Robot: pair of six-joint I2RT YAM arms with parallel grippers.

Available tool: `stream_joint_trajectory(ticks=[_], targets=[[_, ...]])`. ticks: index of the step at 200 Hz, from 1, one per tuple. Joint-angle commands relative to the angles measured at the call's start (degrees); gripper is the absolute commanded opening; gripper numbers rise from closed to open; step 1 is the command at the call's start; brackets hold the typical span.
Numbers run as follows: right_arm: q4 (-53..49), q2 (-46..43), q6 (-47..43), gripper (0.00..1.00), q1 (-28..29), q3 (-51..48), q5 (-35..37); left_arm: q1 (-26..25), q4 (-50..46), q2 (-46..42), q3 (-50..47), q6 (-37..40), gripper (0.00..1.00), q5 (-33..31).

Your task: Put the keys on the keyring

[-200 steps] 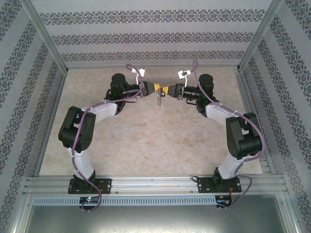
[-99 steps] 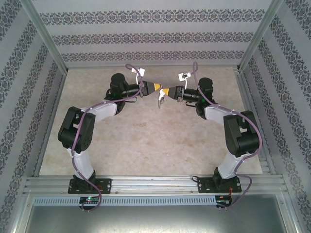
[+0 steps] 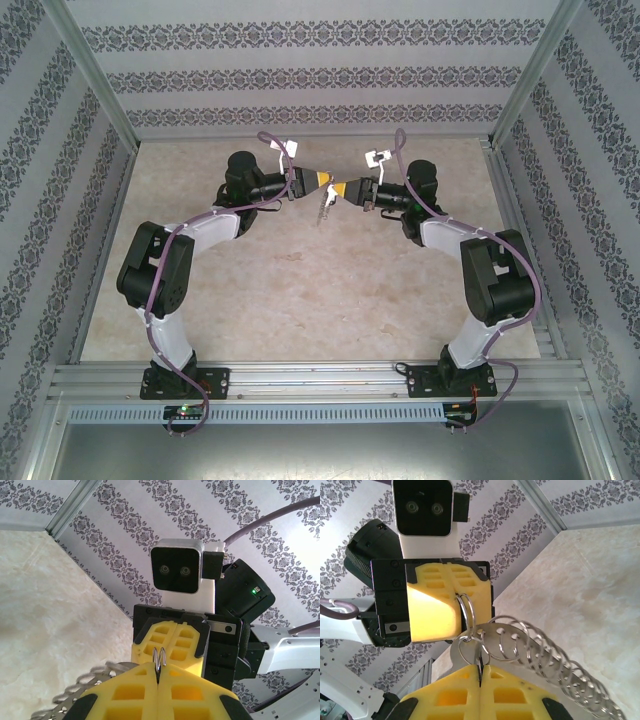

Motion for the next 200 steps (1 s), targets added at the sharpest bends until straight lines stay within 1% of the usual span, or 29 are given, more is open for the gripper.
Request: stream_joint_trajectory(ticks=[1, 39, 58, 72, 84, 108, 135, 167, 200], targets=[[-1.86, 0.49, -1.52, 0.00, 1.68, 1.60, -1.96, -0.22, 6.63, -2.99, 0.30, -0.66, 0.00, -0.78], [-4.58, 0.98, -3.47, 0.00, 2.05, 1.51, -2.56, -0.31, 6.80, -2.93, 0.37, -0.68, 0.00, -0.73], [-4.28, 1.57, -2.79, 0.00, 1.78, 1.65, -2.09, -0.43, 6.90, -2.93, 0.30, -0.79, 0.00, -0.82], [-3.40, 2.03, -1.96, 0.00, 2.74, 2.35, -2.95, -0.54, 7.03, -2.84, 0.32, -0.76, 0.00, -0.86], [-5.00, 1.65, -3.48, 0.00, 3.57, 3.05, -3.05, -0.54, 7.14, -2.84, 0.21, -0.76, 0.00, -1.00], [-12.24, 0.81, -8.63, 0.00, 3.53, 3.12, -2.29, -0.53, 7.25, -3.12, -0.04, -0.76, 0.00, -1.30], [-10.72, 1.91, -7.22, 0.00, 3.60, 2.77, -2.87, -0.51, 7.38, -3.10, -0.03, -0.81, 0.00, -1.70], [-16.10, 1.82, -11.50, 0.00, 5.88, 3.94, -2.42, -0.65, 8.30, -2.67, 0.14, -1.38, 0.00, -1.83], [-16.25, 3.29, -11.06, 0.00, 5.49, 4.28, -3.75, -0.64, 8.06, -2.92, -0.02, -1.13, 0.00, -2.10]])
